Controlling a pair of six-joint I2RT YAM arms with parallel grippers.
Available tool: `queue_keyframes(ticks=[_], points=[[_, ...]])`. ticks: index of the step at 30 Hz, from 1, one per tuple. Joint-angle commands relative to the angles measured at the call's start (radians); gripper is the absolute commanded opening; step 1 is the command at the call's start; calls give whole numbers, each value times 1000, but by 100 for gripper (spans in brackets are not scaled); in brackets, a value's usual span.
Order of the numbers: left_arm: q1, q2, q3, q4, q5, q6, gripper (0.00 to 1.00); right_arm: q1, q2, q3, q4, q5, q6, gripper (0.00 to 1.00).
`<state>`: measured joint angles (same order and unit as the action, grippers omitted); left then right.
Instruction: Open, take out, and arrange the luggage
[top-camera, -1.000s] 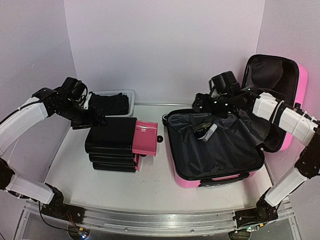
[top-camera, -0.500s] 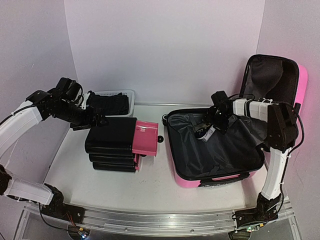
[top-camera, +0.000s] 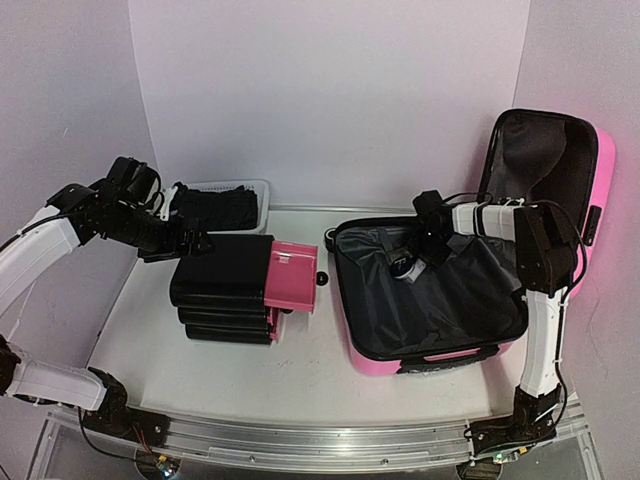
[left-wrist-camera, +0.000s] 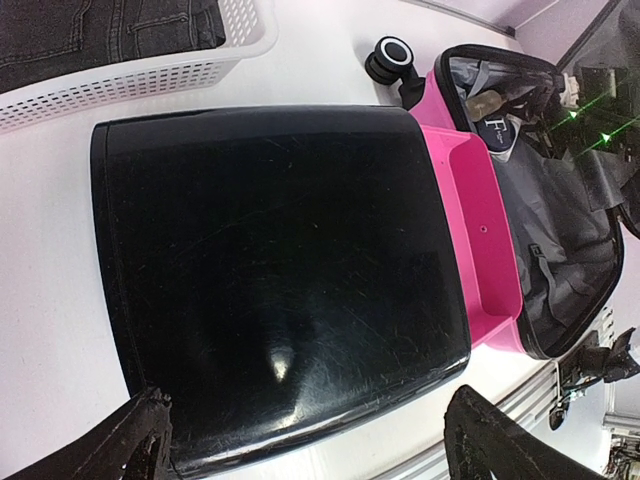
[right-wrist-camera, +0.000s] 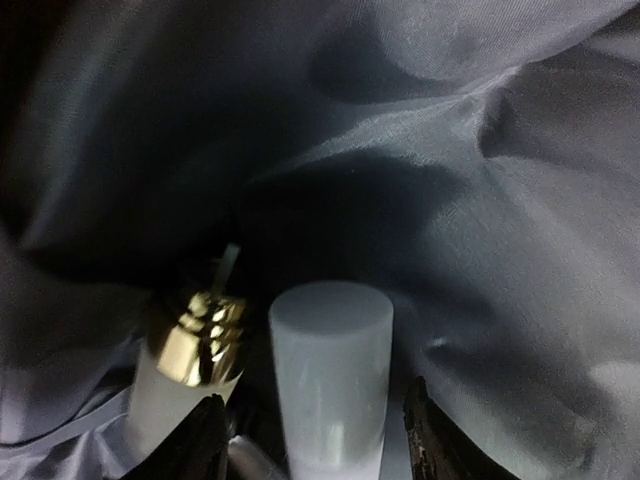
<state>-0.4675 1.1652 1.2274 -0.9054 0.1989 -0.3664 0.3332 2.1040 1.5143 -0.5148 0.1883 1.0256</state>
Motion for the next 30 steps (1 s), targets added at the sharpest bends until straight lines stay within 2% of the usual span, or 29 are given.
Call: queue_keyframes(ticks=[1, 6, 12, 14, 17, 22, 24, 30], points=[[1, -37, 3, 40, 10, 14, 95, 0, 29, 65, 19, 38, -6, 53], [1, -32, 6, 39, 15, 9, 95, -1, 21, 51, 19, 57, -8, 37], [0, -21, 6, 39, 26, 3, 95, -1, 19, 36, 19, 64, -5, 28], [1, -22, 9, 40, 28, 3, 95, -2, 19, 33, 19, 61, -9, 28], [1, -25, 10, 40, 28, 1, 95, -3, 23, 29, 19, 53, -12, 44], [1, -19, 8, 41, 31, 1, 95, -3, 50, 35, 23, 59, 1, 44], [0, -21, 6, 41, 34, 1, 95, -2, 59, 47, 23, 58, -6, 39], [1, -31, 3, 41, 28, 4, 95, -2, -19, 14, 24, 86, -41, 16]])
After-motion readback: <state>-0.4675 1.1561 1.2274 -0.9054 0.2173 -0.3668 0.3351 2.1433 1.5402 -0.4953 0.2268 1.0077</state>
